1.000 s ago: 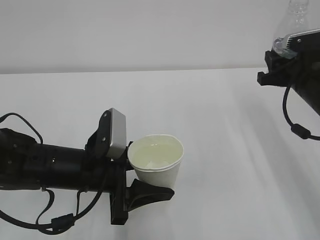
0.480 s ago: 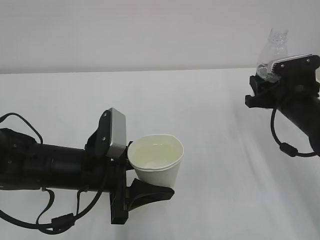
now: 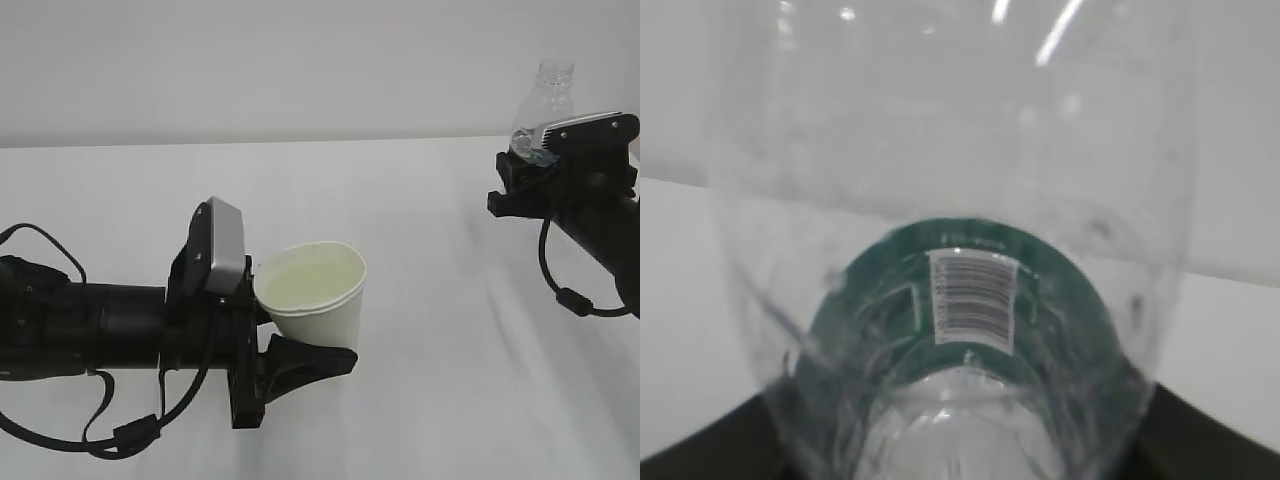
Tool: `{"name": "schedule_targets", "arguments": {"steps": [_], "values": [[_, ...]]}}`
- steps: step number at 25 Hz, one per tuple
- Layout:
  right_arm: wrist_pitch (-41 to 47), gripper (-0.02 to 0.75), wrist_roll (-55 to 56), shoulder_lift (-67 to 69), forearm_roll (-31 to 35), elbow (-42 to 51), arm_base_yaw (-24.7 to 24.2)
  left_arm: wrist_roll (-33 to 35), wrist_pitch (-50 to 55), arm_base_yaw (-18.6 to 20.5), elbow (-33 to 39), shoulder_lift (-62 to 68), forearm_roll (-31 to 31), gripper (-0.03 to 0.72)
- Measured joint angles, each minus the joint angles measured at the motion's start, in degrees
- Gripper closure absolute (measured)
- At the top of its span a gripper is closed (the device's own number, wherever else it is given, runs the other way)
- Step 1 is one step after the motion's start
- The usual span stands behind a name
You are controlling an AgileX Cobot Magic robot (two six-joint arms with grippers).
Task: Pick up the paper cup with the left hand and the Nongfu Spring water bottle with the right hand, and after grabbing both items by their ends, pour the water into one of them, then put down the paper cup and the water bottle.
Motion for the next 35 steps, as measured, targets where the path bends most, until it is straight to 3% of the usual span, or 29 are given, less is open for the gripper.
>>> {"name": "schedule_targets", "arguments": {"steps": [23, 35], "values": [[-0.19, 0.33, 1.01, 0.0, -1.77, 0.0, 0.0, 0.0, -1.57, 0.0, 0.0, 0.0, -4.31, 0.253], [-0.32, 0.33, 1.03, 0.0, -2.21, 0.0, 0.0, 0.36, -1.57, 0.0, 0.0, 0.0, -10.14, 0.253]]}}
